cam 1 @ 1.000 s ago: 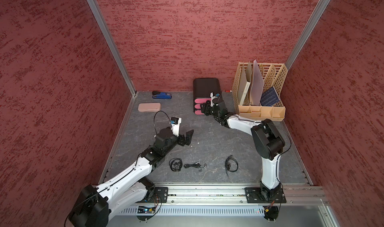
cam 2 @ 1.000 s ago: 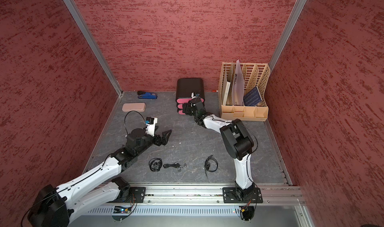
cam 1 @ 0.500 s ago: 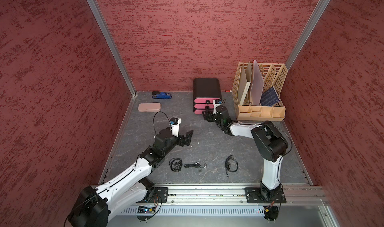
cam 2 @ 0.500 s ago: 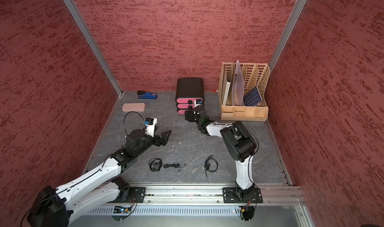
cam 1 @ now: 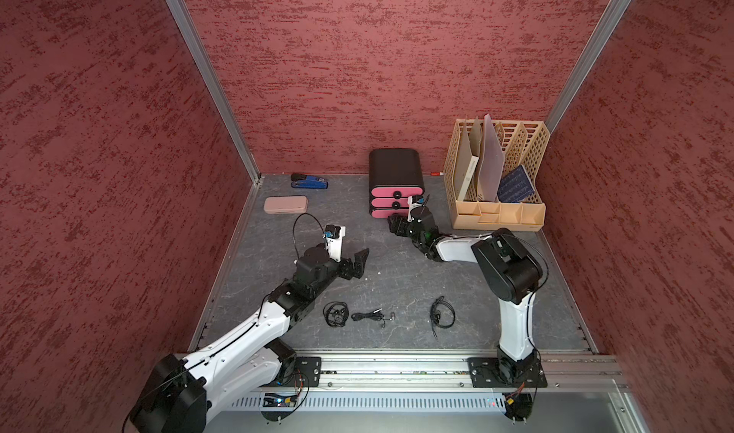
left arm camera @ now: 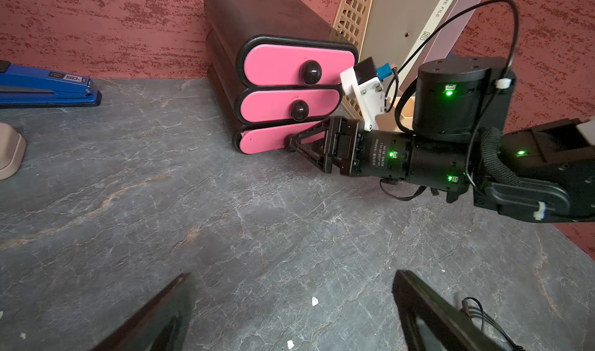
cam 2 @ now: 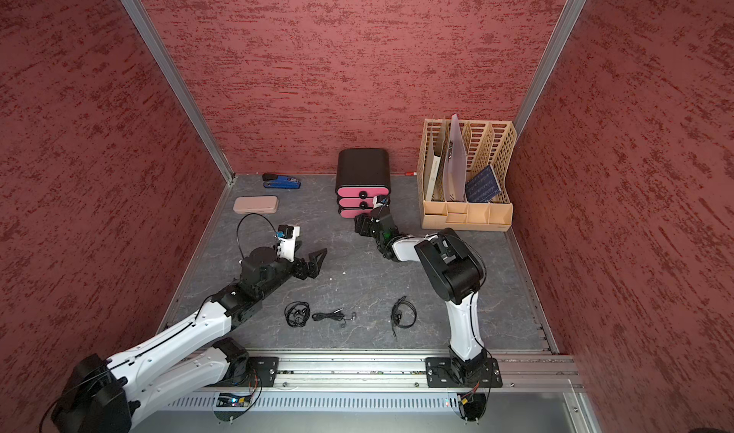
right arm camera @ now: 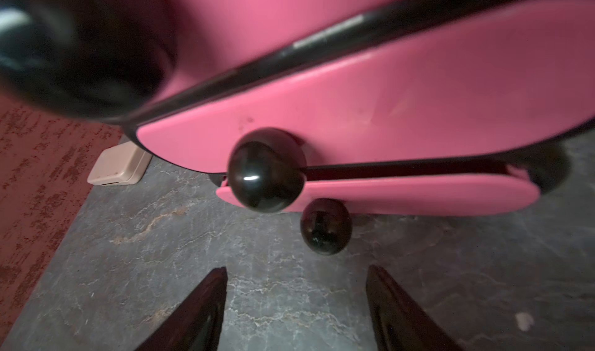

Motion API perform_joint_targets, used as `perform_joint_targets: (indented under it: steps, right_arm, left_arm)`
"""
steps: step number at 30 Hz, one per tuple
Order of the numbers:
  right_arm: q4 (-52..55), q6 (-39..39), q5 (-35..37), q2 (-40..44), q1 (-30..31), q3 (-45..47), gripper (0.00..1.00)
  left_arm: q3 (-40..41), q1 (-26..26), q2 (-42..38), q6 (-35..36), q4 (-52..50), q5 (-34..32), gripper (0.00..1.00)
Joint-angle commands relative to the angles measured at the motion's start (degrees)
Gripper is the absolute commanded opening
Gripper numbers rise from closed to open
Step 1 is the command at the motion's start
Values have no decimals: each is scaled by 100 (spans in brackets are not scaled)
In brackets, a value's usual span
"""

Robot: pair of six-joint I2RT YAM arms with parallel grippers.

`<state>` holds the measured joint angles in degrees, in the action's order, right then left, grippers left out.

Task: Place the wired earphones into the drawer by color
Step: Close the drawer in the storage box.

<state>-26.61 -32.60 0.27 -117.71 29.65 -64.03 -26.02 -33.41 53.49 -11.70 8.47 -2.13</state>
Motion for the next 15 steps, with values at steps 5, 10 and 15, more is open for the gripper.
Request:
perform_joint_targets:
  steps: [5,10,15]
  right_arm:
    - [30,-370,341,-238,-43,-335,69]
    - [-310,-853,341,-405,-45,-280,65]
    - [-805,-1270,388,-598,-39,-207,61]
  left_arm:
    - [80,32,-92,54,172,-82,100]
    - [93,27,-78,45,195,-71,100]
    - [89,27,-87,45,191,-60,100]
